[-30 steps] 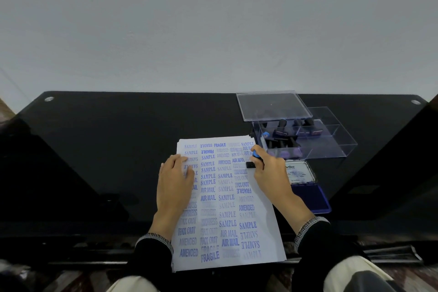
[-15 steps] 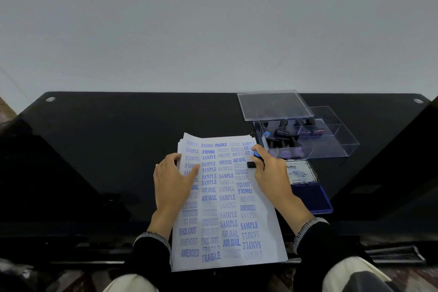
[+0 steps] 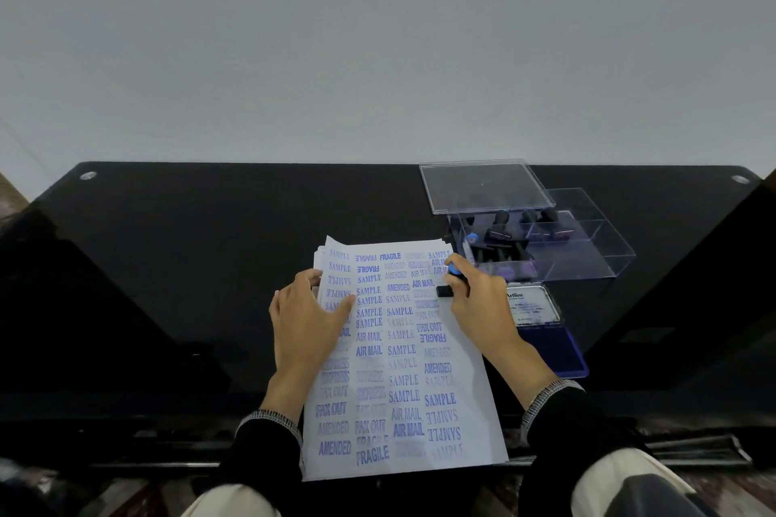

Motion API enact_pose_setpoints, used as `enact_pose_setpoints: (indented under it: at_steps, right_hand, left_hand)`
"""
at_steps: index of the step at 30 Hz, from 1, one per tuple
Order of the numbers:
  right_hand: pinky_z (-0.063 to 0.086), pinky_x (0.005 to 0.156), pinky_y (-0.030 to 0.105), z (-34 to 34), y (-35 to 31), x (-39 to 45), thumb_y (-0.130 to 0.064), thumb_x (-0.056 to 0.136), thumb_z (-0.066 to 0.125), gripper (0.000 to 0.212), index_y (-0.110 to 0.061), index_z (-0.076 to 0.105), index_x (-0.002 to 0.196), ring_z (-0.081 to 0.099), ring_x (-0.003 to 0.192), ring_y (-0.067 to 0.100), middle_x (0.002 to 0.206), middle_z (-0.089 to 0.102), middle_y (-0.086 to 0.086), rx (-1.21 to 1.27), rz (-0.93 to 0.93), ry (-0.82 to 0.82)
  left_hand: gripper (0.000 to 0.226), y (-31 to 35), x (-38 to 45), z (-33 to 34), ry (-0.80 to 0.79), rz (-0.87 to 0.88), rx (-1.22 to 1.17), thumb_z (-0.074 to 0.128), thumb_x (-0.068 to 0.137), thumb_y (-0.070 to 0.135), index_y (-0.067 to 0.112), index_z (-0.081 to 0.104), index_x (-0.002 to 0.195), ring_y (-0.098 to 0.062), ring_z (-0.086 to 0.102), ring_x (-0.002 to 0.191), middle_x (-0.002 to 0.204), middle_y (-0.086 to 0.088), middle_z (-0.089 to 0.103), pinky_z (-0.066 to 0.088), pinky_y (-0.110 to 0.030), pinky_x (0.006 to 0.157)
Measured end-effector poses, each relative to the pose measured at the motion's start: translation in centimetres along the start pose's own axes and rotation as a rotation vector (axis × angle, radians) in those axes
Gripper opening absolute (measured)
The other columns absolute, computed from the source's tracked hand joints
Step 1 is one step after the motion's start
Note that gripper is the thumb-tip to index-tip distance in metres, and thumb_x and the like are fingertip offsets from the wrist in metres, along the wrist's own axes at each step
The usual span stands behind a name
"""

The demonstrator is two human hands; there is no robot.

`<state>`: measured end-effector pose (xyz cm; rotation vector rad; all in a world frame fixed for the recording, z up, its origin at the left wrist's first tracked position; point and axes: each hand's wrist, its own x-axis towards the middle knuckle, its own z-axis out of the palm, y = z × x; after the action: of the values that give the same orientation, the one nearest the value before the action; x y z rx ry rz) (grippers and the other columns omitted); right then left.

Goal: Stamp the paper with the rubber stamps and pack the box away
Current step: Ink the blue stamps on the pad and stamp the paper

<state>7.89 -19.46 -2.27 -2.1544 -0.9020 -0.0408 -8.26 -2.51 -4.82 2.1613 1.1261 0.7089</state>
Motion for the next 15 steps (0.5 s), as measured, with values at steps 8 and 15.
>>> enact_pose_setpoints:
  at_steps: [8, 15]
  right_hand:
    - [0.034, 0.052, 0.009, -0.3, -0.5, -1.5, 0.003, 0.092, 0.053, 0.024, -0.007, 0.063, 0.111, 0.041, 0.051, 0.006, 0.072, 0.054, 0.001, 0.080, -0.029, 0.034]
    - [0.031, 0.049, 0.020, -0.3, -0.1, 0.4, 0.000, 0.093, 0.050, 0.023, -0.007, 0.062, 0.111, 0.039, 0.047, 0.011, 0.070, 0.059, 0.014, 0.012, 0.030, -0.033]
  left_hand:
    - [0.058, -0.1, 0.1, 0.1, 0.004, 0.013, 0.023, 0.072, 0.078, 0.050, 0.025, 0.045, 0.123, -0.015, 0.046, 0.121, 0.120, 0.007, 0.058, 0.025, -0.043, 0.114]
    - [0.058, -0.2, 0.1, 0.2, 0.007, 0.021, 0.027, 0.073, 0.078, 0.049, 0.025, 0.045, 0.123, -0.015, 0.048, 0.119, 0.119, 0.008, 0.057, 0.025, -0.045, 0.115]
